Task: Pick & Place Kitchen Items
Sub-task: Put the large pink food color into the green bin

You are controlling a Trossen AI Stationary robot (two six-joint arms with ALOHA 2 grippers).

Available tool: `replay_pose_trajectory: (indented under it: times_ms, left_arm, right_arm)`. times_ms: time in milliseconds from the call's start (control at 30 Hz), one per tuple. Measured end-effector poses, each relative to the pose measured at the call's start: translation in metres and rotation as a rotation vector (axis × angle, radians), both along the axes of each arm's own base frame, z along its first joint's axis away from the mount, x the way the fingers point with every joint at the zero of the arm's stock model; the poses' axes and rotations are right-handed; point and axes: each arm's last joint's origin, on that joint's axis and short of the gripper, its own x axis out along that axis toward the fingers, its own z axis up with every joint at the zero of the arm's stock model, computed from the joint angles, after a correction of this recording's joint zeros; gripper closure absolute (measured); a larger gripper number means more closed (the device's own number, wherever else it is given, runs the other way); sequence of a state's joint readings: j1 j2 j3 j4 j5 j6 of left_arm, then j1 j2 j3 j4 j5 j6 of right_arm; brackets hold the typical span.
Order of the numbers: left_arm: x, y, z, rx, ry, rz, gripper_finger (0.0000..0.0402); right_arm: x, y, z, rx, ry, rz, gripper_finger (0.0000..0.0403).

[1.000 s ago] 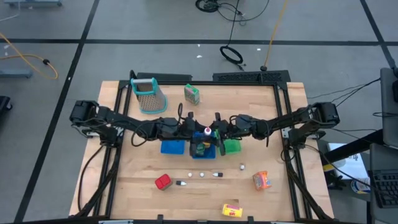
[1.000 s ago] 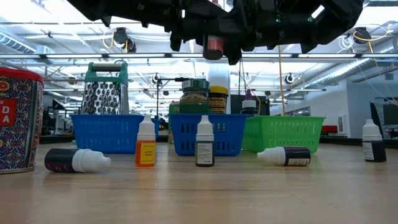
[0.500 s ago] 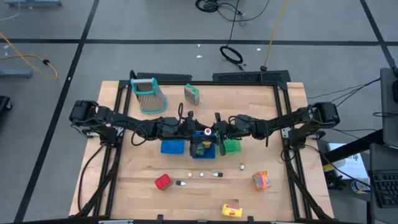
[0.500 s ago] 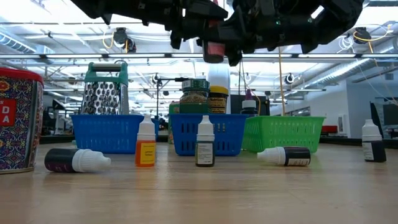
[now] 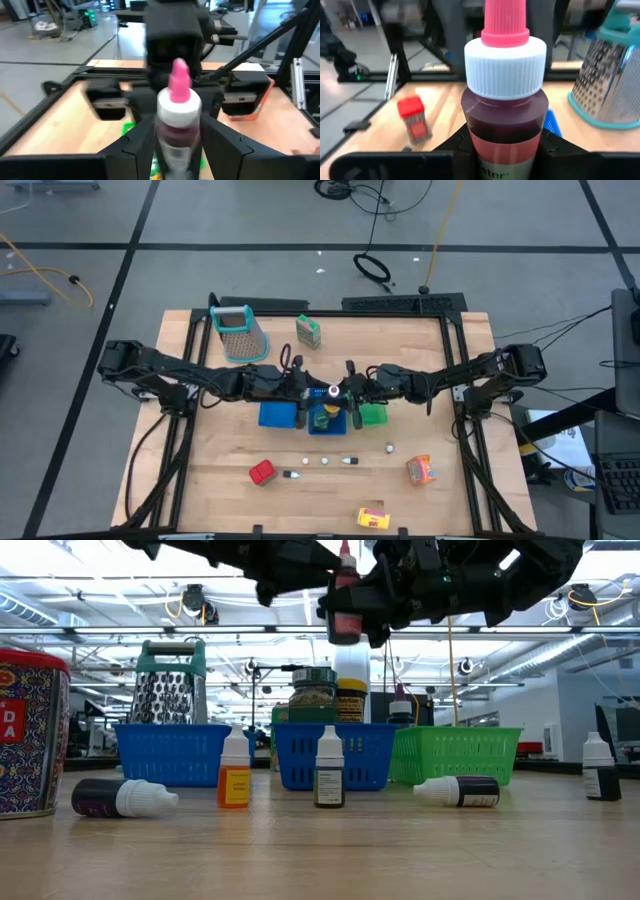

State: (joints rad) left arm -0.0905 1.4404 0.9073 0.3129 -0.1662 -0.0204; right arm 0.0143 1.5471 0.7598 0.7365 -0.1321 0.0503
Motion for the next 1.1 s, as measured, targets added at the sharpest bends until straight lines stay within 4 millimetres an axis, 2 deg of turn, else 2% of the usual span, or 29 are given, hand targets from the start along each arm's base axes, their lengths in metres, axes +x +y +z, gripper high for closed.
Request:
replay_pose_trajectory:
  times_ms: [267,433,700,867,1100]
  left_arm:
    - [-0.021,0.005,0.010,0.032,0.089,0.109,0.0237]
    - [-0.025,0.007,0.006,0.051,0.150,0.149,0.0249]
    - [-0.027,0.008,0.002,0.064,0.193,0.172,0.0269]
    - [-0.027,0.008,0.002,0.071,0.202,0.170,0.0274]
    - [-0.027,0.010,0.002,0.072,0.196,0.179,0.0273]
  right_arm:
    - [-0.004,0.000,0.000,-0.010,0.057,0.001,0.0322]
    - [-0.015,0.000,0.007,-0.012,0.087,0.002,0.0322]
    - [-0.055,0.004,0.020,-0.014,0.046,-0.032,0.0322]
    - [-0.087,0.005,0.010,0.002,0.045,-0.119,0.0322]
    - [-0.112,0.007,-0.012,0.018,0.026,-0.218,0.0321]
